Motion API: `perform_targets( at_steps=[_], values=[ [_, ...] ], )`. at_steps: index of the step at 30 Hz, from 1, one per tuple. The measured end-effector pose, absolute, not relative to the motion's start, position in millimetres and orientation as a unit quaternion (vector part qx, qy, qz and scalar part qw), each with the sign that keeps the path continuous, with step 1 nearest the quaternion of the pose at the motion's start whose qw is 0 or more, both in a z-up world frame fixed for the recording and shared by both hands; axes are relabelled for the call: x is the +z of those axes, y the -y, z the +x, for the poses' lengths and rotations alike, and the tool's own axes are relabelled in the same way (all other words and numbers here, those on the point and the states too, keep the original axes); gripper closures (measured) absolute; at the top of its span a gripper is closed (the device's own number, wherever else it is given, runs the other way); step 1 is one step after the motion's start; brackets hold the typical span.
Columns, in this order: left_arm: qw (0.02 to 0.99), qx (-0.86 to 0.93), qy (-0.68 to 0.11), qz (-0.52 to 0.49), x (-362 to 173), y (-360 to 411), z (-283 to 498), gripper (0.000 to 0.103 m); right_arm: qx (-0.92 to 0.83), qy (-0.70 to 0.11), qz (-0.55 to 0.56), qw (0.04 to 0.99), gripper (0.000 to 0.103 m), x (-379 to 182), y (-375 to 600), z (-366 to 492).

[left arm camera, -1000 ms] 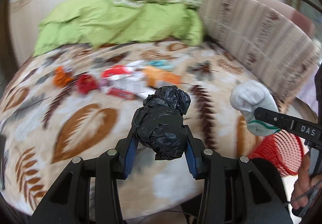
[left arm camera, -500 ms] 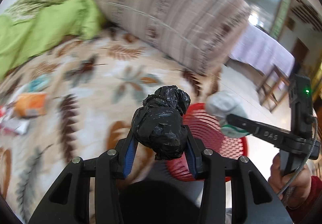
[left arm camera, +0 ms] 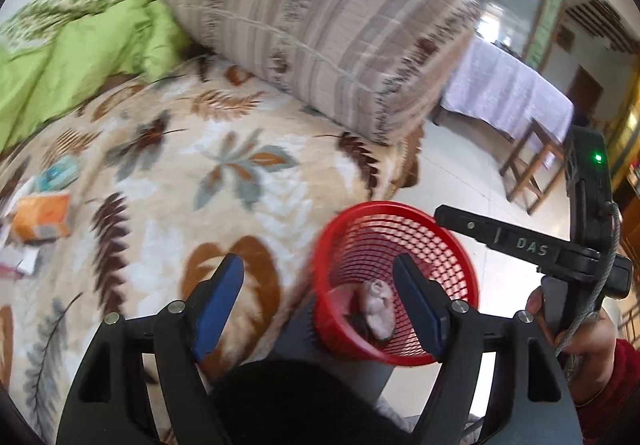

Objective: Collect trash
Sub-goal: 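Return both tools to the trash on the bed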

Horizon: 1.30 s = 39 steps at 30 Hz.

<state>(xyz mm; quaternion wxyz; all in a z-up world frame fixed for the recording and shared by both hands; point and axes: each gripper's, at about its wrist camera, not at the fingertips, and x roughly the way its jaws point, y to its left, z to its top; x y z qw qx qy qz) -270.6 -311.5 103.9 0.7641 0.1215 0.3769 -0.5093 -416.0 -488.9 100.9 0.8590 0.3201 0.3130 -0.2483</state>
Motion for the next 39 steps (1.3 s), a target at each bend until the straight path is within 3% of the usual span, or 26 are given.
perform_targets(
  at_steps=[24, 27, 39],
  values=[
    [0.878, -0.281, -0.388, 0.011, 102.3, 82.1, -164.2, 0.027, 0.019, -0.383, 0.184, 0.905, 0.049, 120.2, 298.4, -213.2],
    [0.883, -0.253, -0.395, -0.015, 98.4, 54.3, -149.3, 0.027, 0.047, -0.388, 0.160, 0.907, 0.044, 121.8, 273.8, -190.1],
    [0.892, -0.189, -0.404, -0.074, 85.8, -13.1, -112.3, 0.027, 0.091, -0.396, 0.075, 0.911, 0.043, 109.4, 221.8, -79.2]
  ],
)
